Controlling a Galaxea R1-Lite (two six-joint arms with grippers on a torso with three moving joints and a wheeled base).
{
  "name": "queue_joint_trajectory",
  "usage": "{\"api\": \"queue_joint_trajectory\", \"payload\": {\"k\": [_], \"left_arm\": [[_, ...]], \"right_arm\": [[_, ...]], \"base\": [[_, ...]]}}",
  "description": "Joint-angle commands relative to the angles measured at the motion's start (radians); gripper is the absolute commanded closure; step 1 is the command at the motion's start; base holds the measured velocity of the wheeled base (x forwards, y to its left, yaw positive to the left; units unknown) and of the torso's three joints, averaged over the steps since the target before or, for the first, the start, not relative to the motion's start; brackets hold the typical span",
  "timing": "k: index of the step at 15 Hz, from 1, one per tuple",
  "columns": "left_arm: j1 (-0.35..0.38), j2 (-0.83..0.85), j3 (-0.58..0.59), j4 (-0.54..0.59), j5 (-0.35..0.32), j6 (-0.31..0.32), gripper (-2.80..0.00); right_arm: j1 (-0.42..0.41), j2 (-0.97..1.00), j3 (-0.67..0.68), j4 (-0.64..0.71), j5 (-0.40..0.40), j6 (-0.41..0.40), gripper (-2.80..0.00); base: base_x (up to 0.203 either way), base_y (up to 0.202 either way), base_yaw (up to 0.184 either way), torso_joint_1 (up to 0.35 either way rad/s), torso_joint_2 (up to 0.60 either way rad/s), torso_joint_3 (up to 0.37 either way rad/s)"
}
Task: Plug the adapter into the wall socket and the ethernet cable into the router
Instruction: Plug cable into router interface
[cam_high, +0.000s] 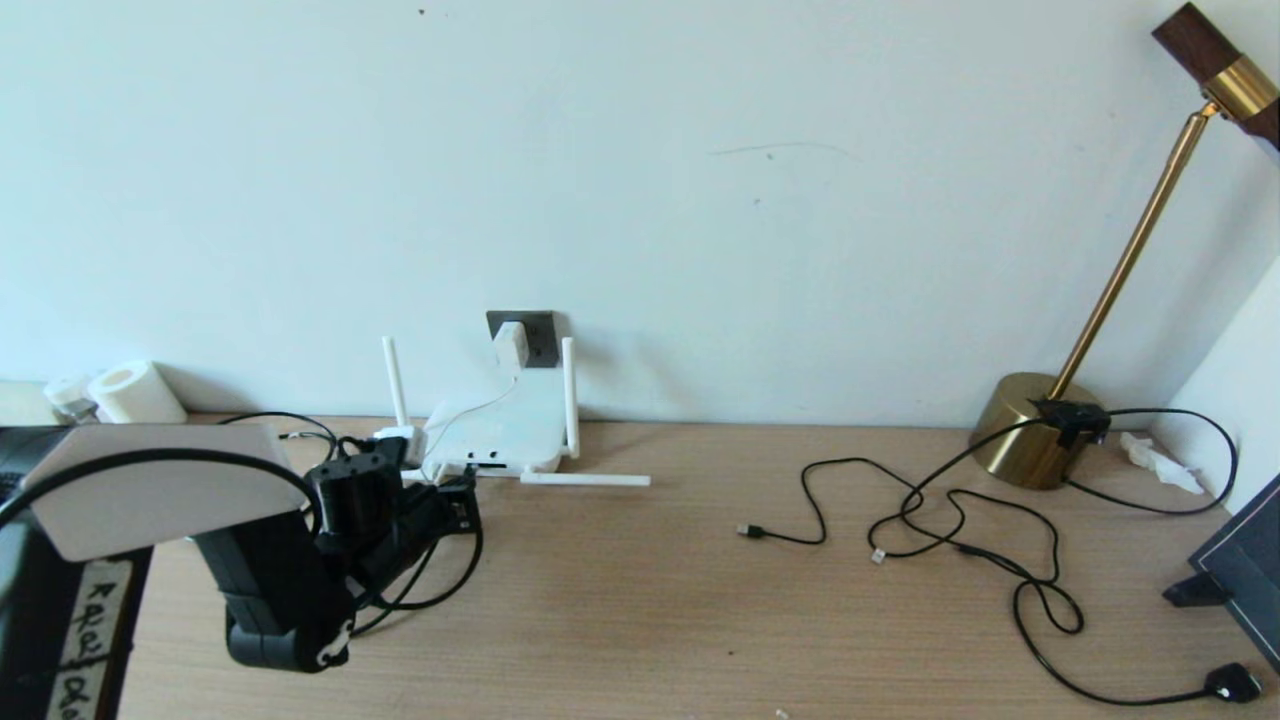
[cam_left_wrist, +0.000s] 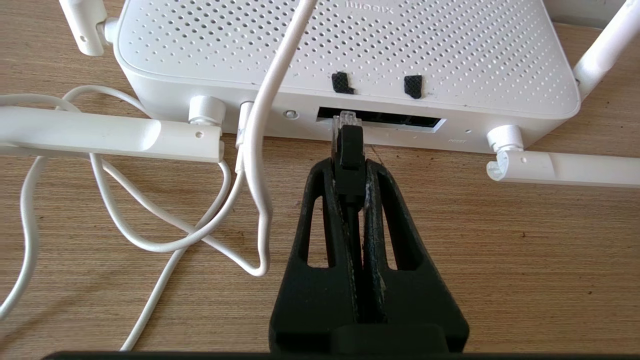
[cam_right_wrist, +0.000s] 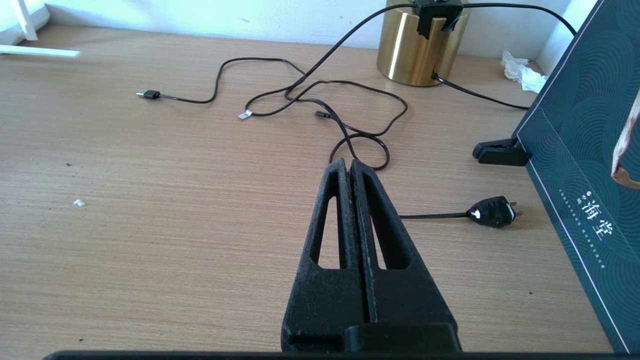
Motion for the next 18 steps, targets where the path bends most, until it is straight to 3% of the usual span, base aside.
{"api": "queue_joint_trajectory", "payload": {"k": [1, 18], "left_arm": [[0.000, -0.009, 0.008, -0.008, 0.000, -0.001, 0.00], [0.017, 0.008, -0.028, -0.003, -0.002, -0.001, 0.00]], "right_arm": [[0.000, 0.000, 0.000, 0.000, 0.001, -0.001, 0.00], [0.000, 0.000, 0.000, 0.000, 0.001, -0.001, 0.00]], "base": [[0.000, 0.000, 0.000, 0.000, 0.00, 0.000], [0.000, 0.000, 0.000, 0.000, 0.00, 0.000]]}}
